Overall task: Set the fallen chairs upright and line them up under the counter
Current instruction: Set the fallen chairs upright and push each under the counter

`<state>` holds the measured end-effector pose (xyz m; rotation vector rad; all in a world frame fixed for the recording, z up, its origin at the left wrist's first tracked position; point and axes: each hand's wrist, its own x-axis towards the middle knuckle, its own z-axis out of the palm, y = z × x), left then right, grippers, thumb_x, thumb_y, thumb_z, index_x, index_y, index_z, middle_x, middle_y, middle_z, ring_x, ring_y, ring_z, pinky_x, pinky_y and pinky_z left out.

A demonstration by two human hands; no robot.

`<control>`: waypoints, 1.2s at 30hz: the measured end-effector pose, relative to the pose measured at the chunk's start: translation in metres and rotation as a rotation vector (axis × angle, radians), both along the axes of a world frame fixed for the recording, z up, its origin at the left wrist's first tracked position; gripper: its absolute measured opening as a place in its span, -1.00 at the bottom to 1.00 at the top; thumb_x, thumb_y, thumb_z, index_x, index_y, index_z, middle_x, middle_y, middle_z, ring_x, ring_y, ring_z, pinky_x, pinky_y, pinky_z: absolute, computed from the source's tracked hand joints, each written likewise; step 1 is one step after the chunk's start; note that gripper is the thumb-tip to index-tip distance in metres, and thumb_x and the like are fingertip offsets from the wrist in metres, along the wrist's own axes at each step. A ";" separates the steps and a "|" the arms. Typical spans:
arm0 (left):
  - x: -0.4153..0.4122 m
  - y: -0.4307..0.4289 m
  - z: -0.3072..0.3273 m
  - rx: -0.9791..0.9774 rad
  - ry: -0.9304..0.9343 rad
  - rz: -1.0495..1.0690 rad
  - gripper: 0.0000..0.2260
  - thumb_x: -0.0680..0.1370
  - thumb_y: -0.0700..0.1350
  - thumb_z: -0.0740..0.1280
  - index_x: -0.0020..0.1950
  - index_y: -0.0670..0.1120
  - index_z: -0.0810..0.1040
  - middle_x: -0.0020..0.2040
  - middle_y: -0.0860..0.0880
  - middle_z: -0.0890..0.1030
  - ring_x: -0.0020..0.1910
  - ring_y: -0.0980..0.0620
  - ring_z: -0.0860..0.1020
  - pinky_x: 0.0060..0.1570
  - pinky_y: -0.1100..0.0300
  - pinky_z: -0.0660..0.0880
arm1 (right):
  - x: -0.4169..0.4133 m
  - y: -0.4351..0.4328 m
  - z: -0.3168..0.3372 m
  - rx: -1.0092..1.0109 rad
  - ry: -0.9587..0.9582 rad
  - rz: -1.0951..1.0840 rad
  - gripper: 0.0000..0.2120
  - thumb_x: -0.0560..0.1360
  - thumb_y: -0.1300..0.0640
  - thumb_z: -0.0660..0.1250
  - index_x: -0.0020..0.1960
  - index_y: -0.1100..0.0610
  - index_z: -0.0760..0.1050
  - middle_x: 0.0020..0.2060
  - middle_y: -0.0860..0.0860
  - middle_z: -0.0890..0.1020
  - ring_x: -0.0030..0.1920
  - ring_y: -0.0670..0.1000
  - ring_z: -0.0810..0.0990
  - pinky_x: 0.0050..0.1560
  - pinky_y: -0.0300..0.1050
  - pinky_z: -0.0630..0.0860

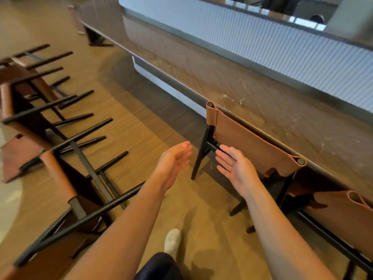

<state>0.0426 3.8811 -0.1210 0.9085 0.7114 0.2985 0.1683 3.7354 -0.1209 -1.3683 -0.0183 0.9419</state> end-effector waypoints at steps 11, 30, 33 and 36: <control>-0.241 0.037 0.047 0.012 -0.216 0.514 -0.75 0.59 -0.13 0.21 0.24 -0.13 0.51 0.26 -0.13 0.57 0.30 -0.06 0.49 0.37 -0.03 0.33 | -0.177 0.081 -0.003 0.020 0.032 0.393 -0.74 0.62 -0.03 0.18 0.20 0.00 0.56 0.05 0.00 0.70 0.09 -0.04 0.65 0.03 -0.09 0.55; -0.644 0.111 -0.023 -0.029 0.033 0.812 -0.78 0.60 -0.09 0.19 0.15 -0.07 0.56 0.17 -0.06 0.63 0.19 0.00 0.56 0.18 0.09 0.44 | -0.575 0.211 -0.041 -0.052 0.166 0.590 -0.78 0.61 0.07 0.22 0.16 0.12 0.55 0.03 0.11 0.70 0.08 0.06 0.66 0.12 -0.01 0.57; -0.675 0.128 -0.046 -0.084 0.070 0.860 -0.79 0.61 -0.10 0.17 0.14 -0.08 0.55 0.16 -0.07 0.62 0.20 -0.01 0.55 0.10 0.12 0.45 | -0.604 0.238 -0.058 -0.112 0.173 0.620 -0.80 0.61 0.08 0.22 0.12 0.13 0.56 0.00 0.11 0.70 0.06 0.06 0.67 0.10 -0.02 0.57; -0.695 0.147 -0.065 -0.116 0.100 0.889 -0.78 0.62 -0.10 0.16 0.16 -0.09 0.54 0.16 -0.07 0.62 0.19 -0.01 0.56 0.09 0.12 0.45 | -0.624 0.266 -0.076 -0.158 0.197 0.639 -0.80 0.62 0.09 0.20 0.12 0.14 0.55 0.00 0.11 0.69 0.05 0.06 0.66 0.05 -0.05 0.58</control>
